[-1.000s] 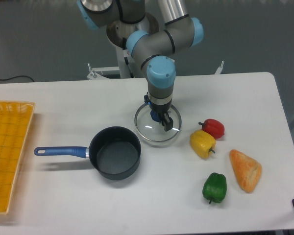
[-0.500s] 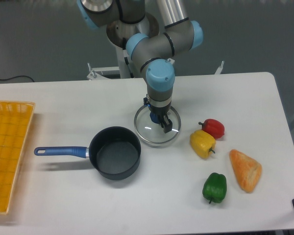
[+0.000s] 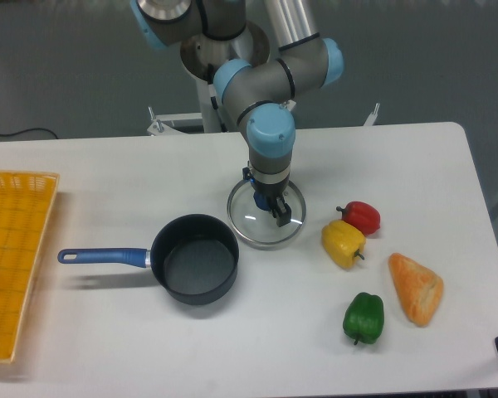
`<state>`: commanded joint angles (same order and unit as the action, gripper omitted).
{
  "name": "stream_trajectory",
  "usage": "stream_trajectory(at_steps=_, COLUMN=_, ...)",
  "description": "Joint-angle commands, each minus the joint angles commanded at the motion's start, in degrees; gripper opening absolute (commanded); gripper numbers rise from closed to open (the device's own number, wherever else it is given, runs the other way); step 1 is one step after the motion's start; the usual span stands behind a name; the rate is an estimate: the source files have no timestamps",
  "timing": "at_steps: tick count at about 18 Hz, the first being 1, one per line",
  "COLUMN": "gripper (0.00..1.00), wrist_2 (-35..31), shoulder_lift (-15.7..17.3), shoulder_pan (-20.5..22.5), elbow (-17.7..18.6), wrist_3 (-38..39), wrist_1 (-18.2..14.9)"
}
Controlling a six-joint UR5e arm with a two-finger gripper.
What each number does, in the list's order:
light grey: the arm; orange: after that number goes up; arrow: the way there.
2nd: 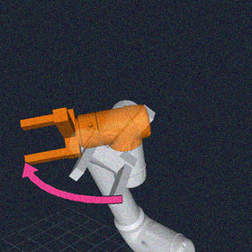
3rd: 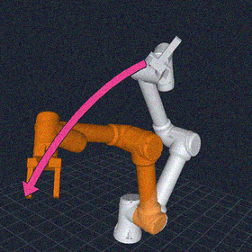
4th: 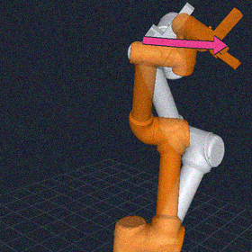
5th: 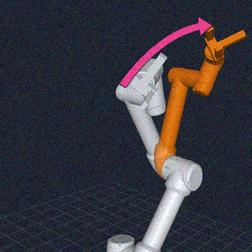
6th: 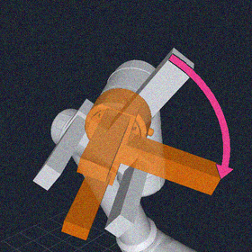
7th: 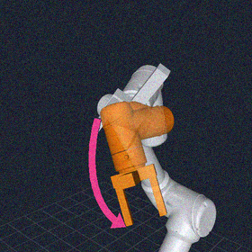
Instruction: Place the lid on the table
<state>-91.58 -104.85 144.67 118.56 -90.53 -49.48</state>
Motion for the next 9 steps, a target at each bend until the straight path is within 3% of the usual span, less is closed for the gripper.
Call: stream_trajectory(at_steps=9, gripper=0.52, wrist_2=-1.49, shoulder_lift=-0.62, shoulder_pan=-0.09, elbow=-0.17, wrist_3=-0.18, wrist_1=0.00)
